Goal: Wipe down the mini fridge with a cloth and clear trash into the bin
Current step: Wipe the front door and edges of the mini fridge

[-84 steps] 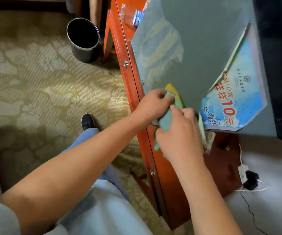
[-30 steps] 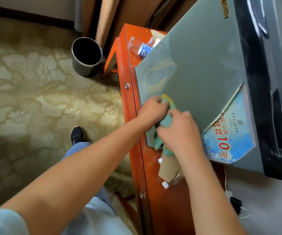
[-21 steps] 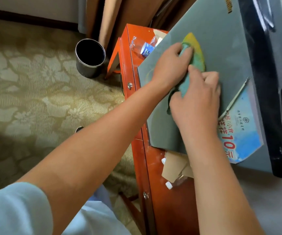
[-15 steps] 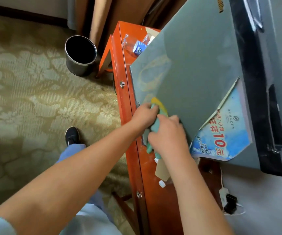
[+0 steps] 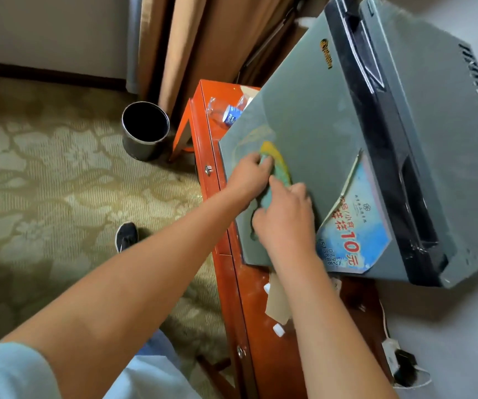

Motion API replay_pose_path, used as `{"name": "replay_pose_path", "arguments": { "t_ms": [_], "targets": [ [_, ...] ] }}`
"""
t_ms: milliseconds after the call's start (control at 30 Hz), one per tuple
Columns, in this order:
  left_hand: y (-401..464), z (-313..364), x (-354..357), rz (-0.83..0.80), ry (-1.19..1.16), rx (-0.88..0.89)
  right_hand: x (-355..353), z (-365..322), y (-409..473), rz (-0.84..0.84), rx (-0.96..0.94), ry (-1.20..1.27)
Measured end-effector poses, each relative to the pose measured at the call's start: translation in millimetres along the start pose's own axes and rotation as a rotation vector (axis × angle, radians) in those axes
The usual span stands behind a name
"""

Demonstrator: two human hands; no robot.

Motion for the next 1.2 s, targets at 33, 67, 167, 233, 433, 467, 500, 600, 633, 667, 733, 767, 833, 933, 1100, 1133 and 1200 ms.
{"name": "replay_pose_path", "arguments": {
  "t_ms": [33, 67, 167, 233, 433, 467, 500, 600, 633, 667, 733, 767, 833, 933, 1100, 1133, 1200],
  "targets": [
    [-6.6, -29.7, 7.9, -0.046, 0.018, -0.084, 17.1, 4.7, -6.9, -0.099, 0.02, -0.022],
    [-16.5, -57.2, 15.7, -0.103, 0.027, -0.167, 31.1, 9.4, -14.5, -0.192, 0.035, -0.04],
    [-27.5, -87.2, 25.1, -0.16, 0.063, -0.238, 43.8, 15.7, -23.8, -0.317, 0.056, -0.06],
    [-17.9, -66.3, 16.9, -0.102, 0.1, -0.181, 30.6, 10.8, -13.1, -0.265, 0.022, -0.055],
    [34.8, 45.5, -19.1, 0.054, -0.015, 0.046, -33.4, -19.3, 36.6, 0.137, -0.052, 0.043],
    [38.8, 46.7, -18.9, 0.054, -0.06, 0.039, -32.4, -22.0, 38.4, 0.161, -0.06, 0.04],
    [39.1, 41.1, -17.0, 0.05, -0.095, 0.014, -26.9, -23.1, 37.8, 0.153, -0.063, 0.029],
    [28.0, -11.0, -3.9, 0.029, -0.027, -0.093, 10.2, -16.3, 24.4, -0.071, -0.006, -0.029],
    [22.1, -34.6, 3.0, -0.022, 0.015, -0.155, 23.4, -12.7, 18.1, -0.185, 0.021, -0.058],
    [13.2, -55.1, 9.5, -0.096, 0.033, -0.228, 33.8, -9.6, 12.1, -0.298, 0.044, -0.091],
    [1.0, -74.5, 16.6, -0.202, 0.046, -0.319, 40.4, -7.8, 8.2, -0.448, 0.068, -0.141],
    [1.8, -70.2, 15.1, -0.216, 0.063, -0.319, 35.7, -10.1, 12.4, -0.46, 0.069, -0.144],
    [18.2, -41.5, 4.8, -0.172, 0.096, -0.241, 16.7, -19.4, 30.1, -0.396, 0.055, -0.107],
    [55.8, 19.3, -18.2, -0.068, -0.003, -0.121, -17.7, -38.5, 62.9, -0.152, -0.01, -0.029],
    [71.3, 43.1, -29.9, 0.085, -0.112, -0.009, -14.7, -50.4, 70.3, 0.046, -0.047, -0.051],
    [64.4, 26.7, -24.5, 0.082, -0.062, -0.034, -2.1, -45.8, 65.6, -0.037, -0.035, -0.095],
    [47.2, -17.8, -10.0, -0.019, 0.063, -0.152, 21.6, -33.7, 54.7, -0.279, 0.018, -0.145]
  ]
}}
Point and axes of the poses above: each hand's wrist, its own y-axis towards the middle knuckle, its own x-axis out of the palm, z = x × y, the point moved 6 cm from there along y, towards the middle knuckle, and after that the axes turned 9 degrees about z, right-handed, at the moved point
